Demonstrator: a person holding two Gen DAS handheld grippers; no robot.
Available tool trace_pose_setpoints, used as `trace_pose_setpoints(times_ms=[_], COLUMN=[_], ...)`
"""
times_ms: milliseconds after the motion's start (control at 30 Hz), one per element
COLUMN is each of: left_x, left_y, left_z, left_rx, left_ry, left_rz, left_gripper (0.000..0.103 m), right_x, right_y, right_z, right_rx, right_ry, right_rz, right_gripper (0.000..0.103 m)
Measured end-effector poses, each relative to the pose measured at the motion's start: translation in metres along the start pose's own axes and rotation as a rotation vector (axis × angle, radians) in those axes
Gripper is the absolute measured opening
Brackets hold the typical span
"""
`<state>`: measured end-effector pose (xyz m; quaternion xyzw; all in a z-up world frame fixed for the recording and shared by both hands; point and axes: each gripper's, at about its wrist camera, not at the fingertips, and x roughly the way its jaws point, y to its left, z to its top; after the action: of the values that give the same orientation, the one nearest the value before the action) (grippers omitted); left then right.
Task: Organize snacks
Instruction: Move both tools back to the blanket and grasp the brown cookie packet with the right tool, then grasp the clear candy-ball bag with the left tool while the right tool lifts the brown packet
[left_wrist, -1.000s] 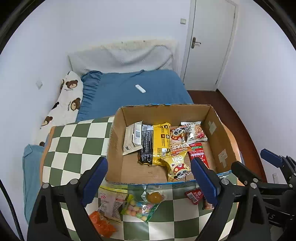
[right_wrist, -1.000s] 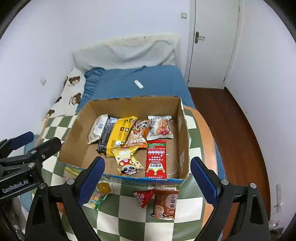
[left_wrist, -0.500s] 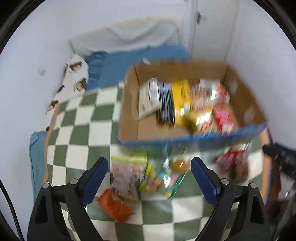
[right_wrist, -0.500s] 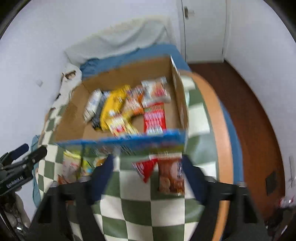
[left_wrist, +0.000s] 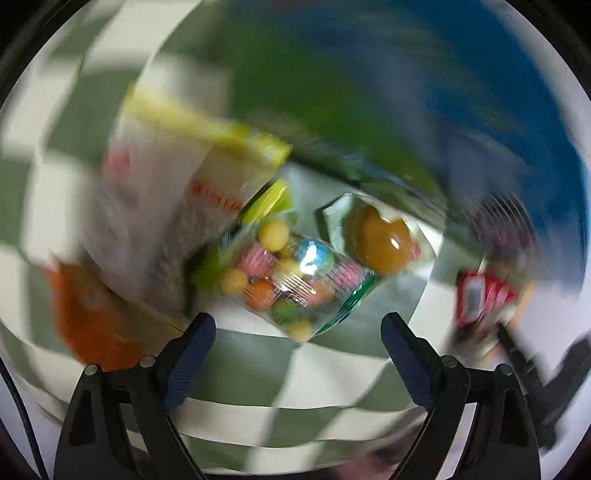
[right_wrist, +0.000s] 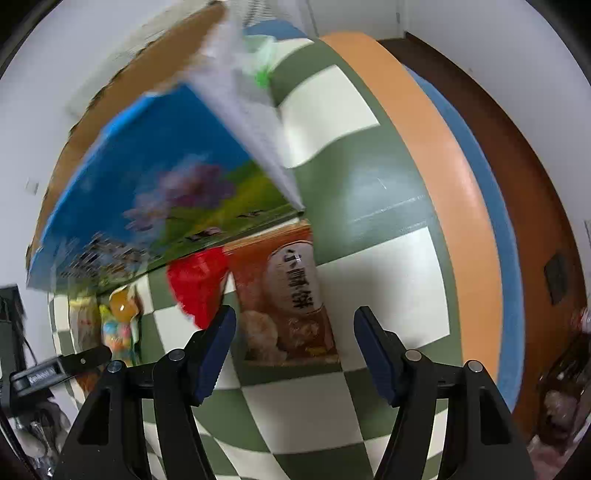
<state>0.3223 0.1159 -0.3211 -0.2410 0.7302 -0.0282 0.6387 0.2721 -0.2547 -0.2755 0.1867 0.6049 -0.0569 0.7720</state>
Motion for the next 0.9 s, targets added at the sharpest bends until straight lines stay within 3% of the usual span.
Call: trace_pose_setpoints(times_ms=[33, 100, 267, 333, 400, 467, 567, 700, 767, 833, 900], left_x=[0.008, 0.017, 0.023, 0.020, 0.017, 0.018, 0.018, 0.017, 0.020, 0.019, 0.014], left_y=[0.010, 0.020, 0.020, 0.012, 0.003, -0.001, -0.003, -0.010, -0.011, -0.005, 0.001], left_z=[0.003, 0.005, 0.004, 0.002, -0.003, -0.011, -0.022, -0.049, -0.063, -0.072, -0.072], left_rx=[-0.092, -0.211, -0.265, -0.211, -0.141, -0.067, 0.028, 0.174, 0.257, 0.256, 0.207], left_ry=[0.028, 0.036, -0.047, -0.075, -0.104, -0.112, -0.117, -0.119, -0.084, -0.069, -0.070], left_rz=[-0.081, -0.171, -0.182, -0.138, -0.080, -0.019, 0.039, 0.134, 0.204, 0.217, 0.179], left_gripper=[0.091, 0.091, 0.092, 0.092, 0.089, 0.071, 0.061, 0.061, 0.061, 0.061, 0.062], right_x=[0.005, 0.012, 0.025, 0.028, 0.030, 0.031, 0.033, 0.034, 0.034, 0.035, 0.035], right_y=[-0.001, 0.002, 0.016, 0.024, 0.032, 0.035, 0.037, 0.035, 0.036, 0.035, 0.032], right_z=[0.001, 0.003, 0.004, 0.001, -0.006, -0.013, -0.025, -0.042, -0.052, -0.061, -0.065], right_rx=[0.005, -0.006, -0.068, -0.108, -0.158, -0.191, -0.227, -0.259, -0.278, -0.285, -0.261], right_ry=[-0.001, -0.006, -0.039, -0.047, -0.049, -0.043, -0.025, 0.008, 0.039, 0.073, 0.078], right_rz=[-0.004, -0.013, -0.076, -0.101, -0.118, -0.131, -0.133, -0.126, -0.118, -0.098, -0.078], right_gripper=[0.069, 0.069, 0.069, 0.067, 0.057, 0.055, 0.055, 0.055, 0.055, 0.055, 0.057])
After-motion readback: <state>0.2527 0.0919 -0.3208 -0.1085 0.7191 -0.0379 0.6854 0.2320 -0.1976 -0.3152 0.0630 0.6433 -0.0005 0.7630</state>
